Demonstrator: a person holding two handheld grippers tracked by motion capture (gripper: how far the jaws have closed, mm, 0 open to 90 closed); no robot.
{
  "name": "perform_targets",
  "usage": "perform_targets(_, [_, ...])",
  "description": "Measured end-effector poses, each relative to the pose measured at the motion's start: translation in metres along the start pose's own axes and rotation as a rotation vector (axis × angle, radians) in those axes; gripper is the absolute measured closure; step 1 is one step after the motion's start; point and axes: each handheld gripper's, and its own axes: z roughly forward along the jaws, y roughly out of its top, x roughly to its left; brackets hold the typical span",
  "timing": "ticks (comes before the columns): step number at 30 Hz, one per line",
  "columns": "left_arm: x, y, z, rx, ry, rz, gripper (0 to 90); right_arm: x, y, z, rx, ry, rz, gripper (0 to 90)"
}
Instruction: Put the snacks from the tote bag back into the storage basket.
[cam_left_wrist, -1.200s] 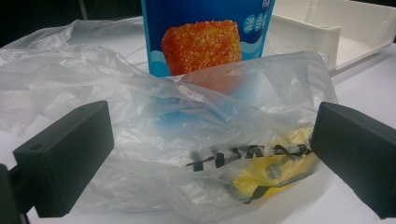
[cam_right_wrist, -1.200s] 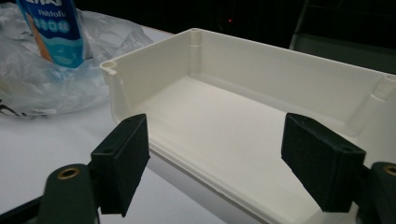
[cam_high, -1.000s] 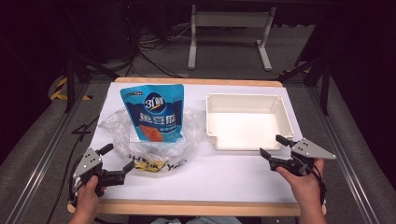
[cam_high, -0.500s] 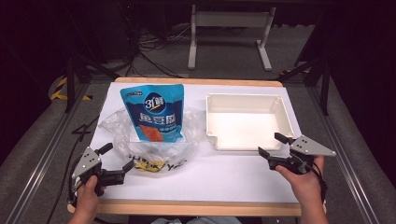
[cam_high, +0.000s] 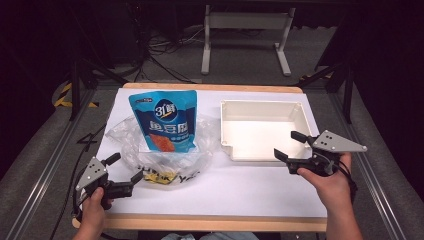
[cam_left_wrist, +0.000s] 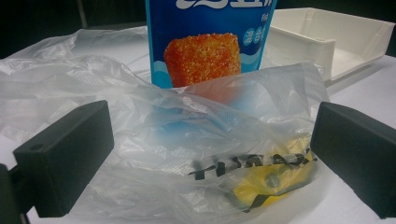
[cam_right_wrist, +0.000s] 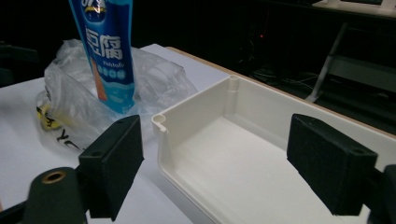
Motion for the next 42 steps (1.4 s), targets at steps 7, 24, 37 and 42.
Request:
perform_targets(7, [0.000, 0.000, 0.000, -0.001, -0.005, -0.007, 0.2, -0.001, 0.021, 0.001, -0.020, 0.073, -0.001, 16.5])
perform_targets(24, [0.002, -0.001, 0.000, 0.001, 0.005, -0.020, 0.2, 0.011, 0.062, 0.038, -0.011, 0.156, -0.064, 12.0])
perform_targets(37, [0.002, -0.002, 0.001, 0.007, 0.000, -0.005, 0.2, 0.029, 0.096, 0.079, -0.024, 0.236, -0.100, 9.2])
perform_targets(42, [0.003, -0.002, 0.001, 0.008, -0.006, -0.008, 0.2, 0.034, 0.100, 0.096, -0.024, 0.274, -0.098, 9.0])
